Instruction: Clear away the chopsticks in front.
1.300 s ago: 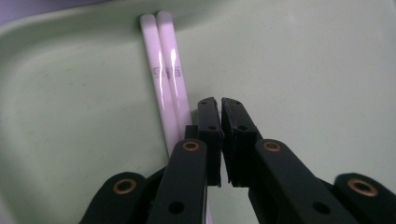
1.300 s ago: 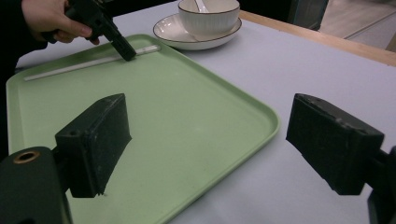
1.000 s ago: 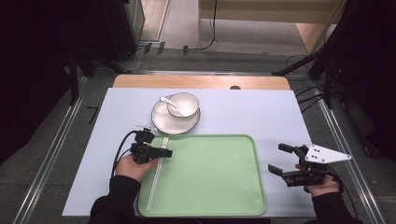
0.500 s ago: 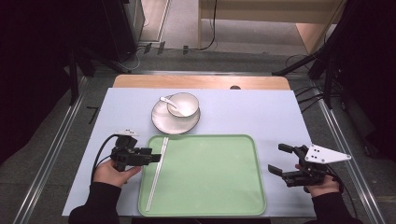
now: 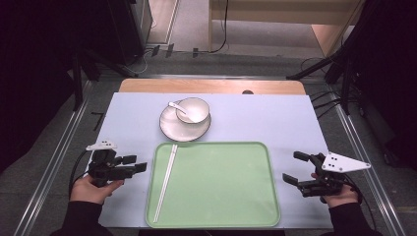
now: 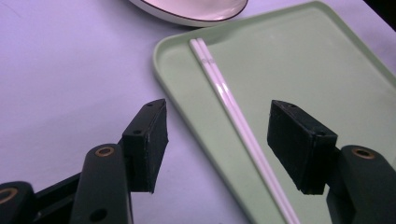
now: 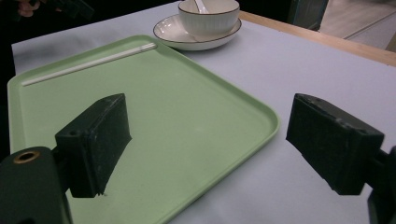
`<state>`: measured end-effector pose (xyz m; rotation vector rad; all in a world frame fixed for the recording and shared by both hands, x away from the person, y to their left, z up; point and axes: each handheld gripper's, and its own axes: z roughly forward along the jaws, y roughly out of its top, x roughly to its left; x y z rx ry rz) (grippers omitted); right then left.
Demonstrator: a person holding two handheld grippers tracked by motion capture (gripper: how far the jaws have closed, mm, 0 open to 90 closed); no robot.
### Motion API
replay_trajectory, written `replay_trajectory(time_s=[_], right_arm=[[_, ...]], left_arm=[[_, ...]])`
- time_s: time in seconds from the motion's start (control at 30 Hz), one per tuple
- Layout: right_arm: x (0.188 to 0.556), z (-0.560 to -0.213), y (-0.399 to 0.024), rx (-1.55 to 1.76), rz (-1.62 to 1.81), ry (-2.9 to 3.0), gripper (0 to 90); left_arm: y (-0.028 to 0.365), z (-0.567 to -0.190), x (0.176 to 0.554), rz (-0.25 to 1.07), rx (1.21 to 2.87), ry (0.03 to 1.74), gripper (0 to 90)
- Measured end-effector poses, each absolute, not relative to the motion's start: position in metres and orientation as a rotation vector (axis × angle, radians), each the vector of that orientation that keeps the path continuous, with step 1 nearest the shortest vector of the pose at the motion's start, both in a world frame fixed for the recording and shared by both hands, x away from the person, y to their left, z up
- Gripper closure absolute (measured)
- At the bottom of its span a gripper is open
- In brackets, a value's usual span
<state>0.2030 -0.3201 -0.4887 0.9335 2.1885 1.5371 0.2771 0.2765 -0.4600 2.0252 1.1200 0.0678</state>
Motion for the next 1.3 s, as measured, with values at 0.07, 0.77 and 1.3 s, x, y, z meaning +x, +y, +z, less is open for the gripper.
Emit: replay_trajectory(time_s=[0.07,0.77,1.3], right_arm=[[0.203,-0.489,-0.32,0.933,1.537,2.188,13.6],[0.202,-0.488,-0.322,0.936,1.545,2.176,13.7],[0.201,-0.488,-0.322,0.939,1.545,2.178,13.7]], left_arm=[[0.282,-0.46,0.274,0.107,2.03,1.089,38.6],[0.311,-0.467,0.268,0.273,1.991,0.96,36.3],[0.31,-0.467,0.269,0.253,1.993,0.973,34.8]])
